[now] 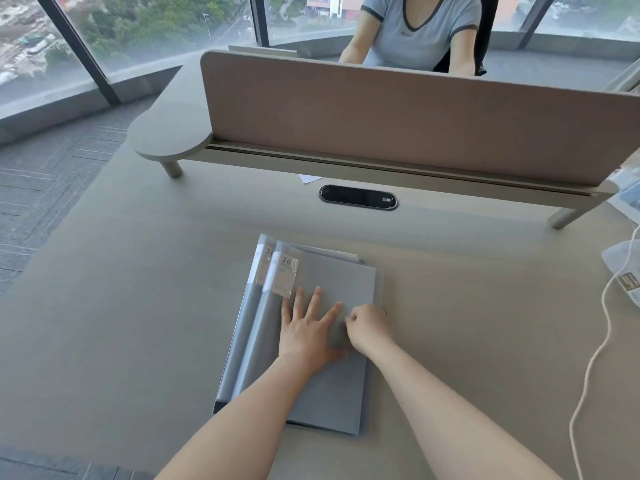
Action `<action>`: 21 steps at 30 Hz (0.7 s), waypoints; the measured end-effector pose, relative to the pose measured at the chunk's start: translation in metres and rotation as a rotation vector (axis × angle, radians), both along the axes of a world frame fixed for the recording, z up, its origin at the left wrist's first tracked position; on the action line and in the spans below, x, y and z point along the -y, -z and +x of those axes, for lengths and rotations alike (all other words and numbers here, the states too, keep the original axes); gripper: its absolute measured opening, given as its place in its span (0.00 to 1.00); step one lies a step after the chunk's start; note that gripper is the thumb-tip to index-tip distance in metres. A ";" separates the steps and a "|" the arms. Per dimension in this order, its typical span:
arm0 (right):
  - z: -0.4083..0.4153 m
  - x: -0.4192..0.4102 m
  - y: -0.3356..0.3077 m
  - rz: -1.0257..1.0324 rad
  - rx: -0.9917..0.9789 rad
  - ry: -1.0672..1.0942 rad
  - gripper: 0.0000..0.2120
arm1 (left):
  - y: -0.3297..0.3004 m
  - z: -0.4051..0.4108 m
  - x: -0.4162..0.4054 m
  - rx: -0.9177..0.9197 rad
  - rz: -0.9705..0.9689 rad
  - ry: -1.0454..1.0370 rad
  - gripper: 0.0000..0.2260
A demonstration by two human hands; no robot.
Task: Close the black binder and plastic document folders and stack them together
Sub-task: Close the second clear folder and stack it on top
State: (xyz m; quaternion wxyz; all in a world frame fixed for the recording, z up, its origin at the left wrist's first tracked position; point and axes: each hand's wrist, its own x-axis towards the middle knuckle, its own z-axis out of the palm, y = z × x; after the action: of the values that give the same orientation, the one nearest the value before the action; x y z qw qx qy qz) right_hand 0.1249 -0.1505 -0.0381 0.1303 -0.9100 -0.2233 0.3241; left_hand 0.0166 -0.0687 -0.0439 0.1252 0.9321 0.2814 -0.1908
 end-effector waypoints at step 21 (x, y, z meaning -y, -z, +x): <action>0.010 0.048 -0.002 -0.013 0.006 0.034 0.11 | -0.001 -0.001 0.001 -0.019 0.007 0.006 0.42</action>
State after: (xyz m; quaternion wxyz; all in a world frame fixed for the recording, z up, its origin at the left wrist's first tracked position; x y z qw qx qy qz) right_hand 0.1352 -0.1984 -0.0365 0.1293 -0.9155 -0.2060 0.3205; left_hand 0.0155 -0.0693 -0.0430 0.1188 0.9314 0.2804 -0.1993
